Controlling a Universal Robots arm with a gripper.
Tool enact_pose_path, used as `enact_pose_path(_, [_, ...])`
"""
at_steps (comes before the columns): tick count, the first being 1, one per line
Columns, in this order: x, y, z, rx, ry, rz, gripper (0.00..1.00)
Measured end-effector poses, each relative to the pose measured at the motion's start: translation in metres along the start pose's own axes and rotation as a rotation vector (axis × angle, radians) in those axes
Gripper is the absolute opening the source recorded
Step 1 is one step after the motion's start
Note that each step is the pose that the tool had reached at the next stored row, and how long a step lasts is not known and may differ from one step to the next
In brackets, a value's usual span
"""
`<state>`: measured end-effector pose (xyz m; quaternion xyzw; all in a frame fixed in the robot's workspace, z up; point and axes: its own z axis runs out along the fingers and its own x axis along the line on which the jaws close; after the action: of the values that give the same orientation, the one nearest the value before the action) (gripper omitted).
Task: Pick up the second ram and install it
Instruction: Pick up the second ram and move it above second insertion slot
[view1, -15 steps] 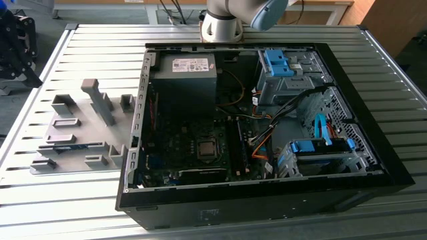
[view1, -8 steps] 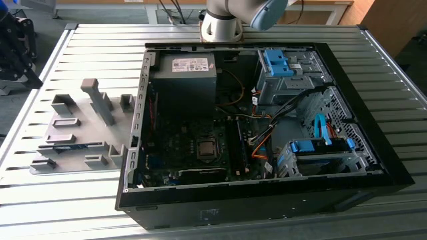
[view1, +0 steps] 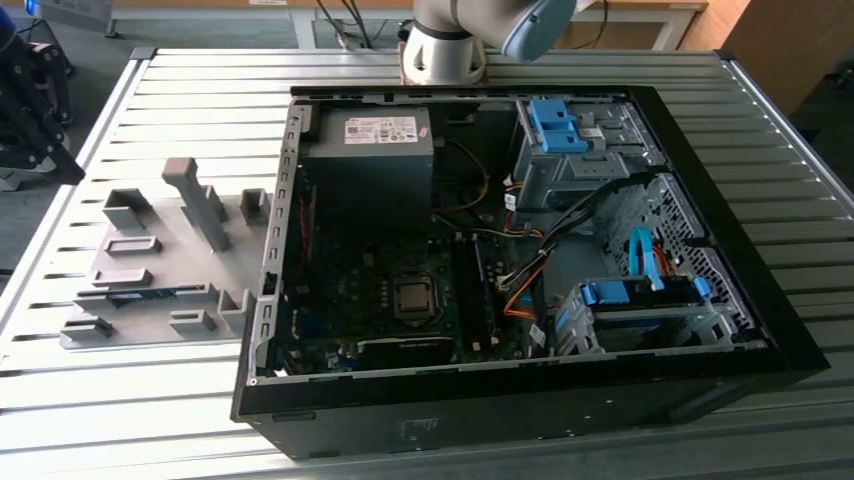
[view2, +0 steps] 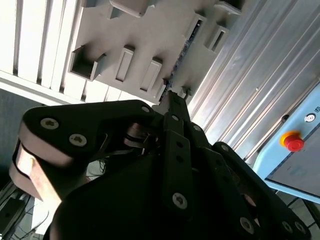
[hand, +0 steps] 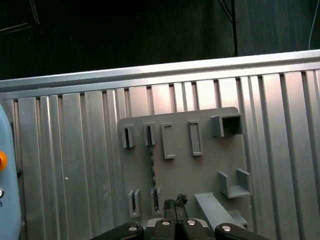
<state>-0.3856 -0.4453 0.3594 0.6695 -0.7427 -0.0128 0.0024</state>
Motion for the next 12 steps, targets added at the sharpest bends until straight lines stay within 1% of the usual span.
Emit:
enact_pose_path(5, [0.0001, 0.0001, 0.0009, -0.0012, 0.0018, -0.079, 0.1])
enact_pose_path(12, [0.0001, 0.0001, 0.001, -0.0012, 0.002, -0.088, 0.1])
